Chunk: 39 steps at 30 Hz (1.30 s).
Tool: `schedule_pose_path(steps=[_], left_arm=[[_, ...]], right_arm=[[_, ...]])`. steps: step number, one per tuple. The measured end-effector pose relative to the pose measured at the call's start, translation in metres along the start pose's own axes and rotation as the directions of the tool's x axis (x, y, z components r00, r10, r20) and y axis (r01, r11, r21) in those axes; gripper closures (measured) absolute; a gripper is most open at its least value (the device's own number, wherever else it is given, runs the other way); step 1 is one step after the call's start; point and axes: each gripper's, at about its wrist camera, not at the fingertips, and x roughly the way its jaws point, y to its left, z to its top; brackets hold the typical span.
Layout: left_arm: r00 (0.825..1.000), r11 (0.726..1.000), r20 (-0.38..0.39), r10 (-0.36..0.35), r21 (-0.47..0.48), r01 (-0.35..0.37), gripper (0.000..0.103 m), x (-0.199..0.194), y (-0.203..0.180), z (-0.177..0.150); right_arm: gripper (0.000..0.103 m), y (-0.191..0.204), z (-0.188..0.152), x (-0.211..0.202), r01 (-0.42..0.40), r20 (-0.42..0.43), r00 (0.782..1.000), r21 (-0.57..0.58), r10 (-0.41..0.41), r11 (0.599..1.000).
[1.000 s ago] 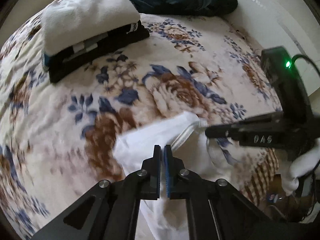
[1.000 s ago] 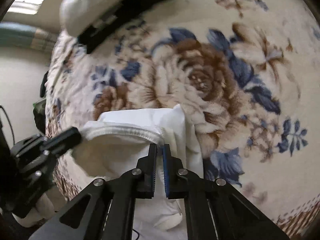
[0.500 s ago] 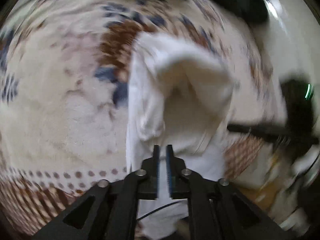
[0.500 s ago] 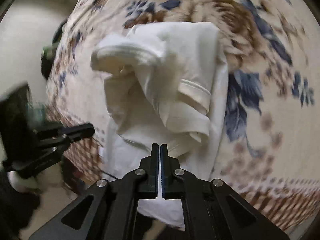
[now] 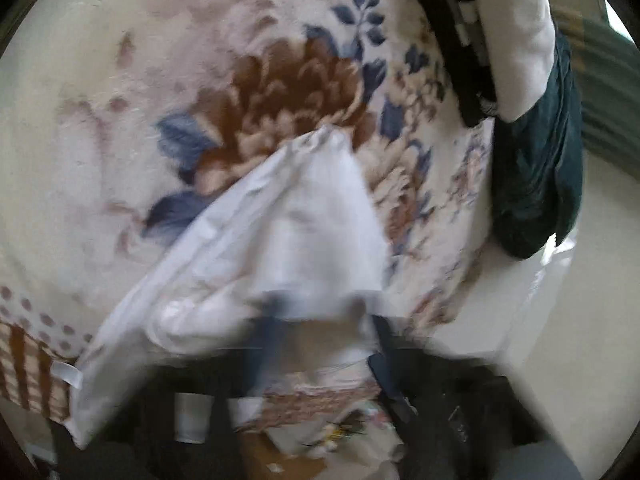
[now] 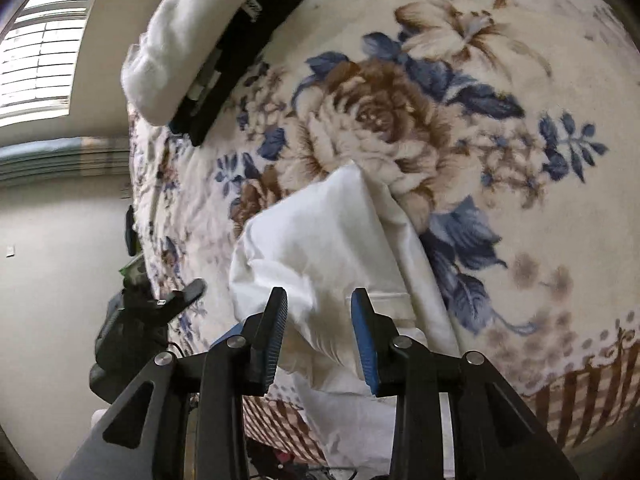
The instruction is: Fold small clothes
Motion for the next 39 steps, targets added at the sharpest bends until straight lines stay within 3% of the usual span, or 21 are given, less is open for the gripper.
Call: schedule_pose_path(steps=[2, 4, 7, 9, 10, 11, 12, 14, 18, 21, 22, 24, 25, 29, 35, 38, 39], left_arm=[[0.999, 0.997, 0.028, 0.040, 0.071, -0.042, 0.103, -0.007, 0.004, -0.009], [0.998, 0.996, 0.032, 0.057, 0.073, -0.059, 0.103, -0.016, 0.018, -0.018], [0.999, 0.998, 0.000, -0.050, -0.028, 0.050, 0.098, -0.025, 0.037, -0.020], [0.983, 0.974, -0.006, -0.181, -0.138, 0.179, 0.066, -0.026, 0.043, -0.020], [0.967, 0.947, 0.001, -0.253, -0.205, 0.248, 0.028, -0.023, 0.044, -0.020], [0.956, 0.925, 0.018, -0.292, -0.247, 0.288, 0.022, -0.020, 0.041, -0.020], [0.942, 0.903, 0.027, -0.334, -0.279, 0.328, 0.022, -0.013, 0.036, -0.019], [0.938, 0.888, 0.009, -0.348, -0.318, 0.332, 0.022, 0.004, 0.024, -0.015], [0.944, 0.842, -0.022, -0.330, -0.459, 0.283, 0.022, 0.050, 0.014, -0.019], [0.951, 0.809, 0.009, -0.309, -0.523, 0.268, 0.023, 0.063, 0.016, -0.021], [0.959, 0.820, 0.032, -0.280, -0.512, 0.256, 0.026, 0.064, 0.013, -0.019], [0.972, 0.861, 0.063, -0.227, -0.453, 0.230, 0.069, 0.059, 0.006, -0.018], [0.979, 0.888, 0.061, -0.196, -0.411, 0.204, 0.098, 0.056, 0.002, -0.016], [0.987, 0.948, 0.088, -0.137, -0.279, 0.156, 0.097, 0.034, 0.000, -0.019], [0.988, 0.957, 0.119, -0.097, -0.263, 0.125, 0.097, -0.002, 0.037, -0.026], [0.991, 0.972, 0.128, -0.046, -0.224, 0.074, 0.097, -0.016, 0.054, -0.024], [0.992, 0.980, 0.124, -0.013, -0.197, 0.038, 0.097, -0.020, 0.060, -0.023]], right_arm=[[0.067, -0.009, -0.006, 0.001, 0.029, -0.014, 0.999, 0.019, -0.029, 0.999], [0.067, -0.024, -0.016, 0.002, 0.040, -0.036, 0.999, 0.062, -0.037, 0.997], [0.067, -0.053, -0.025, 0.009, -0.015, -0.068, 0.997, 0.195, 0.029, 0.981], [0.067, -0.068, -0.027, 0.014, -0.049, -0.069, 0.995, 0.274, 0.071, 0.960], [0.067, -0.075, -0.027, 0.015, -0.067, -0.060, 0.994, 0.314, 0.091, 0.947], [0.067, -0.079, -0.027, 0.016, -0.076, -0.049, 0.994, 0.338, 0.098, 0.938], [0.067, -0.083, -0.026, 0.016, -0.078, -0.033, 0.995, 0.360, 0.097, 0.930], [0.063, -0.087, -0.024, 0.015, -0.075, -0.022, 0.996, 0.384, 0.090, 0.920], [0.038, -0.092, -0.025, 0.013, -0.056, -0.026, 0.997, 0.417, 0.073, 0.907], [0.038, -0.095, -0.027, 0.014, -0.066, -0.043, 0.995, 0.441, 0.095, 0.895], [0.038, -0.097, -0.028, 0.014, -0.076, -0.044, 0.993, 0.446, 0.107, 0.892], [0.038, -0.099, -0.030, 0.014, -0.083, -0.045, 0.992, 0.451, 0.115, 0.889], [0.038, -0.098, -0.031, 0.015, -0.089, -0.046, 0.991, 0.457, 0.123, 0.885], [0.038, -0.097, -0.036, 0.023, -0.128, -0.057, 0.982, 0.495, 0.179, 0.859], [0.038, -0.096, -0.048, 0.052, -0.177, -0.073, 0.959, 0.596, 0.272, 0.783], [0.038, -0.092, -0.058, 0.072, -0.174, -0.091, 0.949, 0.645, 0.301, 0.744], [0.044, -0.090, -0.061, 0.076, -0.172, -0.082, 0.953, 0.644, 0.290, 0.745]])
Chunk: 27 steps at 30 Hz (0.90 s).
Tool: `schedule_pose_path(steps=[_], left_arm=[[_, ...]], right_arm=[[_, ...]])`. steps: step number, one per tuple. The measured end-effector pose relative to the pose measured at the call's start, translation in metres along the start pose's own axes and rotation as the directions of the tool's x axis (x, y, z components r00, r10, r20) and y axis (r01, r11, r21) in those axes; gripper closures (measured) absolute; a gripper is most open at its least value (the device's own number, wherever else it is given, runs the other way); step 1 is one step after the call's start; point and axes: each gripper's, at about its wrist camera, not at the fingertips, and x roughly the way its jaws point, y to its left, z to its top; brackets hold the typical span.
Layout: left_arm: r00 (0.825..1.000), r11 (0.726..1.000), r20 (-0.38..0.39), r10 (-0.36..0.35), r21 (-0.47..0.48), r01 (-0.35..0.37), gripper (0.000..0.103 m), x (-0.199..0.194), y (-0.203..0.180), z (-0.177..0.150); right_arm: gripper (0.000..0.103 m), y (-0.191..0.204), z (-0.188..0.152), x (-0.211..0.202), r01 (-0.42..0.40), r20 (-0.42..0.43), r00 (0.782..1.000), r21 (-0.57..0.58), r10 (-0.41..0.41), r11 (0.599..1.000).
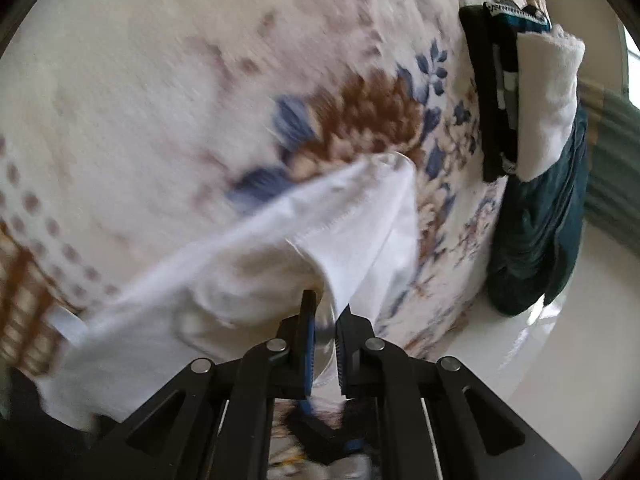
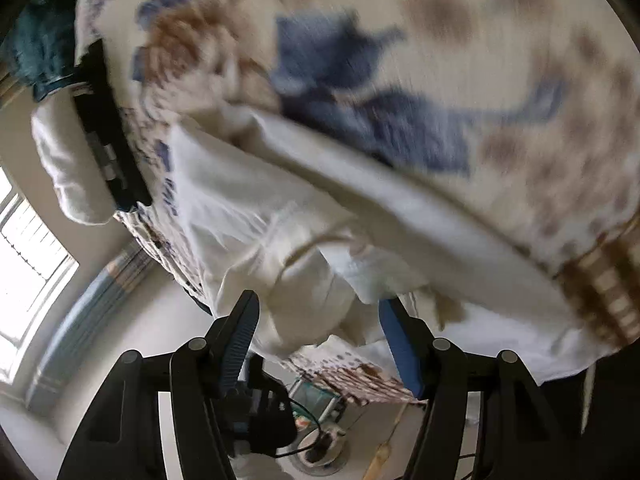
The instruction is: Fold small clothes
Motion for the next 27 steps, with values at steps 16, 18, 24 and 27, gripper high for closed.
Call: schedule_pose_path(steps=[16, 18, 24, 27], left_arm=[[0.998, 0.986, -0.020, 0.055, 0.159, -0.051, 0.095, -0.005, 0.003, 0.008], [0.999, 0.991, -0.039, 0.034, 0.132, -0.028, 0.084, -0.007, 0.007, 0.009], [0.999, 0.981, -0.037, -0.003, 0.191, 0.010, 0.052, -0.021, -0.010, -0.013], [0.998, 0.972, -0.038, 0.040, 0.233, -0.030, 0.052, -0.003, -0.021, -0.021]], right_arm=[[0.059, 0.046, -0.036, -0.030, 0.279, 0.216, 0.952, -0.326, -0.216, 0.903], [0.059, 0.053, -0.032, -0.033, 0.299, 0.248, 0.943, -0.333, -0.223, 0.894], [0.059, 0.066, -0.004, -0.010, 0.352, 0.247, 0.929, -0.352, -0.277, 0.867], [0.070, 0.071, 0.005, 0.002, 0.375, 0.272, 0.919, -0.373, -0.287, 0.849]])
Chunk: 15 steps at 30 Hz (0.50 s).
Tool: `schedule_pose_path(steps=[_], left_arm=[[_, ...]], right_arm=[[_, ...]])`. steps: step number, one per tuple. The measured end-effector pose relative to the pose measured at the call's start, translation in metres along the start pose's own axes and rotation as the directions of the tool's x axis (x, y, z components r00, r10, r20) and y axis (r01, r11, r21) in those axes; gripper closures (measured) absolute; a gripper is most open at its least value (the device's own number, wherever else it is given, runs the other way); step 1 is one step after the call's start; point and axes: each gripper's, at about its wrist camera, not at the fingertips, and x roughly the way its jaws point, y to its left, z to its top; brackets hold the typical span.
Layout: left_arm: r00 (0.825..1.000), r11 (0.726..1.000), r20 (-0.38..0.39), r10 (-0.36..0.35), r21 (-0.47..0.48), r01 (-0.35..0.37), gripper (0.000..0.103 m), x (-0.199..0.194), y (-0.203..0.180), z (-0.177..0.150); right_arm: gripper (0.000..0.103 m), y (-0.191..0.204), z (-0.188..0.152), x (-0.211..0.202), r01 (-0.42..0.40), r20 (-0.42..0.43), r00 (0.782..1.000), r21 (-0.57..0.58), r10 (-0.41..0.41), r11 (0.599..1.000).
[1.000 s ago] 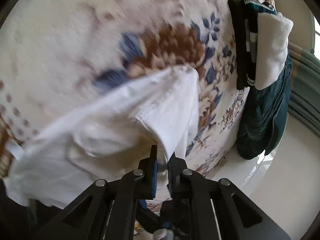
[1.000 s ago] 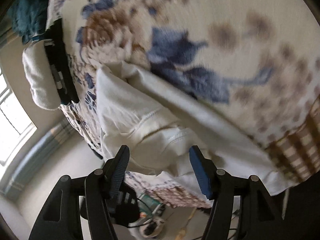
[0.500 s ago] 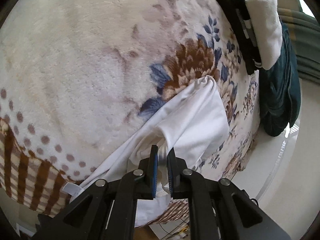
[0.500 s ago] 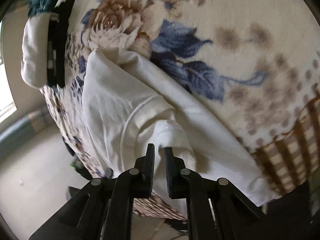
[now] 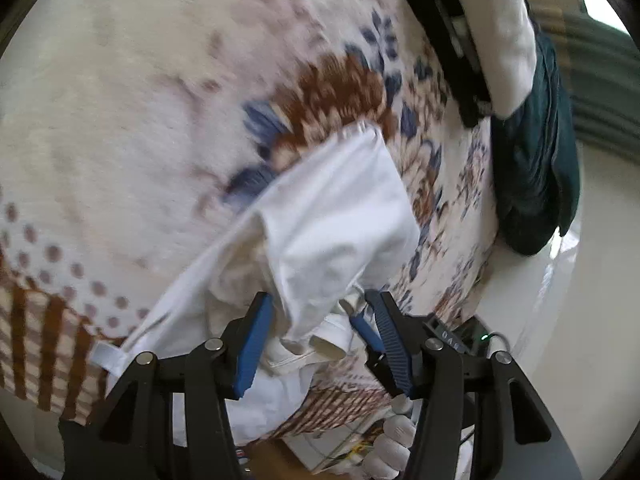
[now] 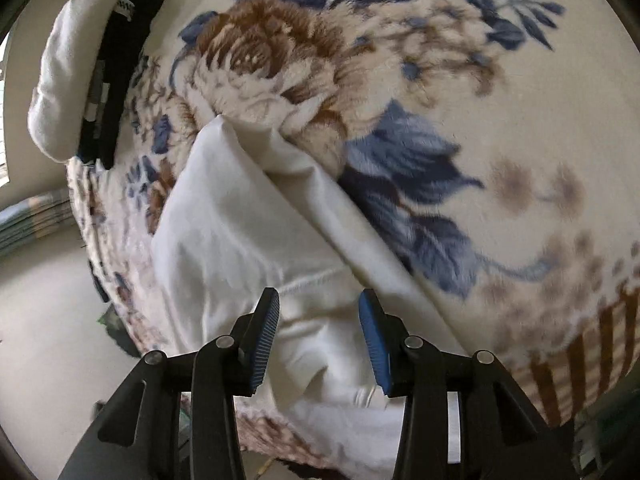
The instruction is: Fold small clothes
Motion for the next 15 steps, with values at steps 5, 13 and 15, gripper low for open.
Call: schedule_pose_path(steps=[5, 13, 15], left_arm=[[0.993, 0.993, 0.062, 0.105, 0.039, -0.107, 0.101, 0.026, -0.004, -0.002], [0.991, 0.987, 0.068, 0.114, 0.102, -0.120, 0.101, 0.006, 0.006, -0.027], [0.986, 0.983, 0.058, 0.158, 0.088, -0.163, 0.101, 0.012, 0.019, -0.027]], right_arm=[[0.098, 0.005, -0.007, -0.009, 0.046, 0.070, 0.997, -0.057, -0.042, 0.997], [0.099, -0.005, -0.022, -0.042, 0.067, 0.075, 0.995, -0.117, -0.058, 0.991], [0.099, -0.010, -0.026, -0.042, 0.089, 0.058, 0.995, -0.139, -0.082, 0.986]])
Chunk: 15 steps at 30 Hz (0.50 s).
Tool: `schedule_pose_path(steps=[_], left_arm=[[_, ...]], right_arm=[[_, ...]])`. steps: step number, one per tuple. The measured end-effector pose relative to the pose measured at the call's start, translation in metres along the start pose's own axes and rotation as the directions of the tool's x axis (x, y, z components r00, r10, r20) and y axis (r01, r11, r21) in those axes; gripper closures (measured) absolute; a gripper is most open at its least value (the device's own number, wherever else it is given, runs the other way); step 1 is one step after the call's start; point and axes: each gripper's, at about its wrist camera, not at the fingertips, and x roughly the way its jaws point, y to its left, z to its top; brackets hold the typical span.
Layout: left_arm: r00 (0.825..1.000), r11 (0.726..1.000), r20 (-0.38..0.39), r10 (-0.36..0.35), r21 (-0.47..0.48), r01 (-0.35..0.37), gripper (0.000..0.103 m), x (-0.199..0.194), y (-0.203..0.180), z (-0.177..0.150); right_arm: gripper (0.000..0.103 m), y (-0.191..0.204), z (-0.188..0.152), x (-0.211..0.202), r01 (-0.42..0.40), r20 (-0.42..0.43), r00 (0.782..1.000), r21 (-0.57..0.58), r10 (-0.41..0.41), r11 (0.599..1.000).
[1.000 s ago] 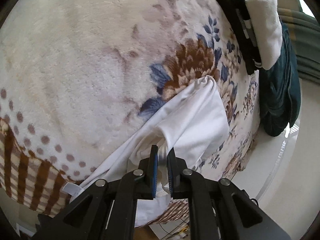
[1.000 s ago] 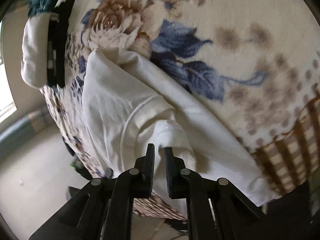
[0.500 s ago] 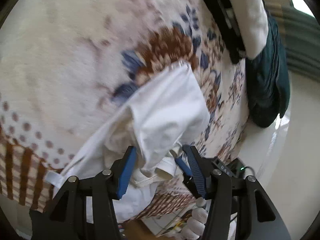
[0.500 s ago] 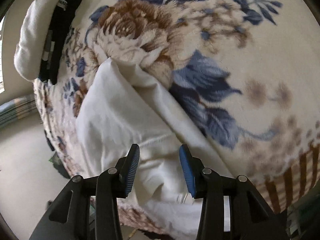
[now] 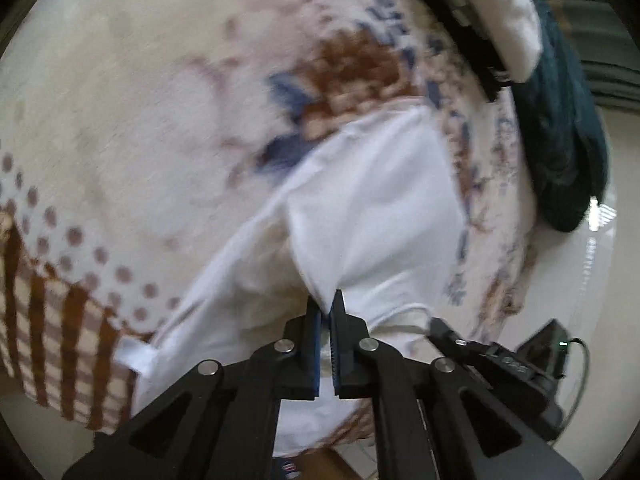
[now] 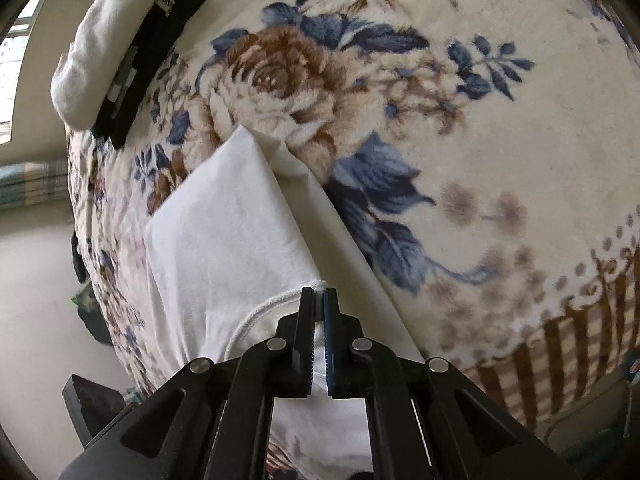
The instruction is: Fold small clothes
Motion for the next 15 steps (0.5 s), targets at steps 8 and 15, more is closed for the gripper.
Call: schedule_pose_path(steps=[8, 15], left_arm=[[0.991, 0.997, -0.134, 0.013, 0.080, -0.002, 0.075, -0.003, 0.011, -0.002], [0.997, 0.903, 0.011, -0.080, 0.425, 0.067, 0.037, -0.026, -0.057, 0.061]], right_arm=[[0.096, -0.009, 0.004, 0.022, 0.043, -0.142, 0.988, -0.081, -0.054, 0.996], [0.021, -0.008, 0.065, 0.002, -0.172, -0.044, 0.985, -0.153, 0.167, 0.973]])
